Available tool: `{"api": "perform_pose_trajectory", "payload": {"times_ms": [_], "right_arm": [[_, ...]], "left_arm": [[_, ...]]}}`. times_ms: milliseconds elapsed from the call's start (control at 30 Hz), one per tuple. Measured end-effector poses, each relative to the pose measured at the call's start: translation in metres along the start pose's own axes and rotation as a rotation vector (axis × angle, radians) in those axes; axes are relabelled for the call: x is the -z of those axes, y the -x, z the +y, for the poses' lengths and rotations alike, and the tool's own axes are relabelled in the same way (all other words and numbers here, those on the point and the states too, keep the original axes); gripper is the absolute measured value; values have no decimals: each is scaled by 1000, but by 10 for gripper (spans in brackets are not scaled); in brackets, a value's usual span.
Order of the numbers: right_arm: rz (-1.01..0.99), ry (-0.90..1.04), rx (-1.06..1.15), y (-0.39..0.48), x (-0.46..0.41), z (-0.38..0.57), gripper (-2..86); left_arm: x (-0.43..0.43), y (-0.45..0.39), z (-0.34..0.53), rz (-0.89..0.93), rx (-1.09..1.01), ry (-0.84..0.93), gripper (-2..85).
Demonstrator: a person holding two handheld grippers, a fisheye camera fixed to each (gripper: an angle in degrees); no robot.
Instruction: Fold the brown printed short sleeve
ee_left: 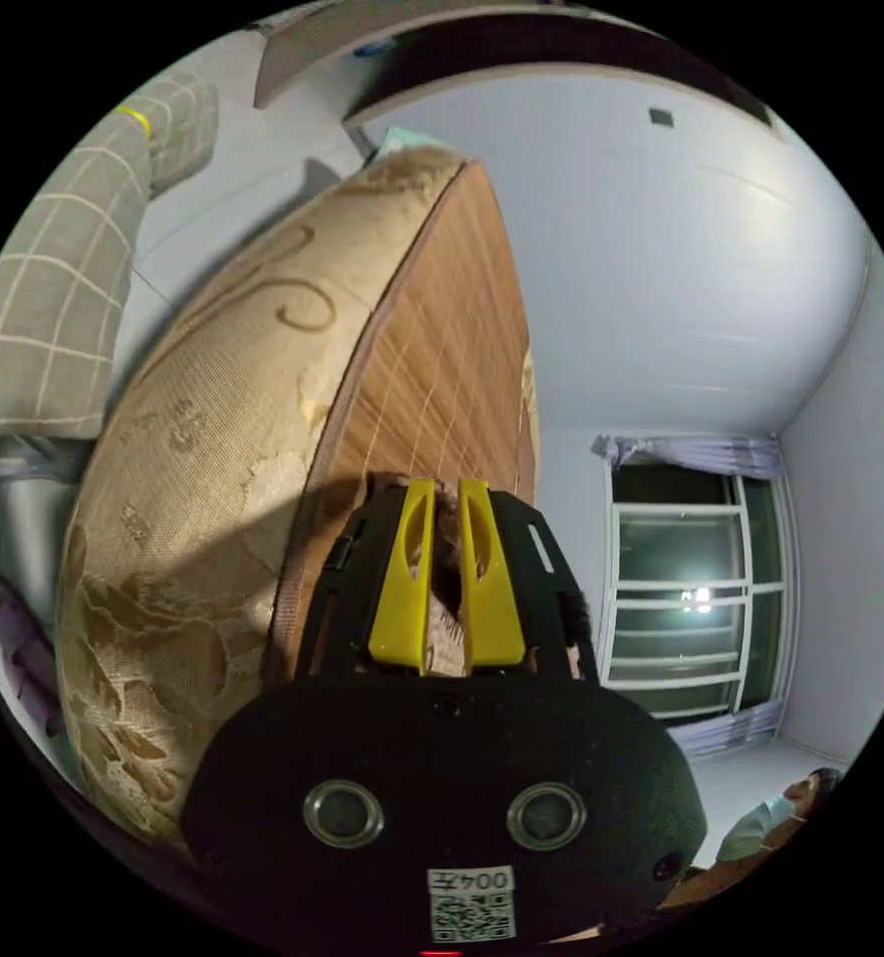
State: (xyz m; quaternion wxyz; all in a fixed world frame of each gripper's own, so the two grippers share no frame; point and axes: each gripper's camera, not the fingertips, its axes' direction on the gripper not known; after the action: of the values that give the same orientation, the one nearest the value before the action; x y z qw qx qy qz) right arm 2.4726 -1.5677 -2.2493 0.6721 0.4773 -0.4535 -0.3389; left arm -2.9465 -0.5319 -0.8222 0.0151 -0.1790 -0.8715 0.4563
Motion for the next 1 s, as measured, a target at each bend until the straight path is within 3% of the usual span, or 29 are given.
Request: {"api": "perform_pose_trajectory", "payload": {"times_ms": [133, 400, 567, 767, 1000], "right_arm": [[16, -3, 160, 44, 3, 36, 76], [55, 58, 425, 122, -49, 168, 106], [100, -16, 468, 135, -79, 208, 126], [132, -37, 518, 143, -109, 226, 134], [145, 107, 519, 137, -157, 220, 134]], "left_arm": [[15, -1, 9, -4, -44, -50, 29], [18, -8, 116, -258, -406, 120, 65], [-7, 5, 178, -388, -528, 152, 85], [-54, 15, 212, -399, -607, 164, 80], [-104, 30, 223, -508, -592, 230, 23]]}}
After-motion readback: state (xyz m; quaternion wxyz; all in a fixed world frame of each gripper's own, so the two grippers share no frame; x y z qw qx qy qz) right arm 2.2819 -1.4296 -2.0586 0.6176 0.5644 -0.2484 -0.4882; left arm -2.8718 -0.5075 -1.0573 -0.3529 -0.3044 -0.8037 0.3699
